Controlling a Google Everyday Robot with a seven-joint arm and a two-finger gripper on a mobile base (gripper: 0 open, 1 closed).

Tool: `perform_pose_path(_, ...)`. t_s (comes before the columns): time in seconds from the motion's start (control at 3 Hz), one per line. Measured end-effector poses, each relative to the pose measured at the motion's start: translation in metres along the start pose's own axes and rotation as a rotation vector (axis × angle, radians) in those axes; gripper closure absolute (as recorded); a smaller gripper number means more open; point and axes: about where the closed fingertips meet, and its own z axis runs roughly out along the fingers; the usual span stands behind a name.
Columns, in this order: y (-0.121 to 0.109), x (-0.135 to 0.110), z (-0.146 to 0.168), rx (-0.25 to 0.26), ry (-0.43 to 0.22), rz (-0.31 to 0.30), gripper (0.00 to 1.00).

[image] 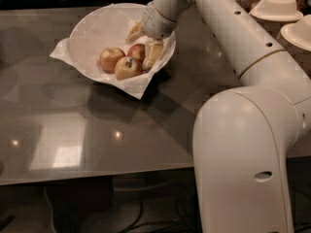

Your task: Pick apple from white bowl

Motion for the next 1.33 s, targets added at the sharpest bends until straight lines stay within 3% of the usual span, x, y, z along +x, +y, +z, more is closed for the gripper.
perform_pose_path(0.67,-0.0026,0.0053,0.0104,-0.013,0.003,0.005,0.37)
perform_pose_path(1.33,0.0004,0.0085,0.0101,-0.027,0.020,0.005,0.79)
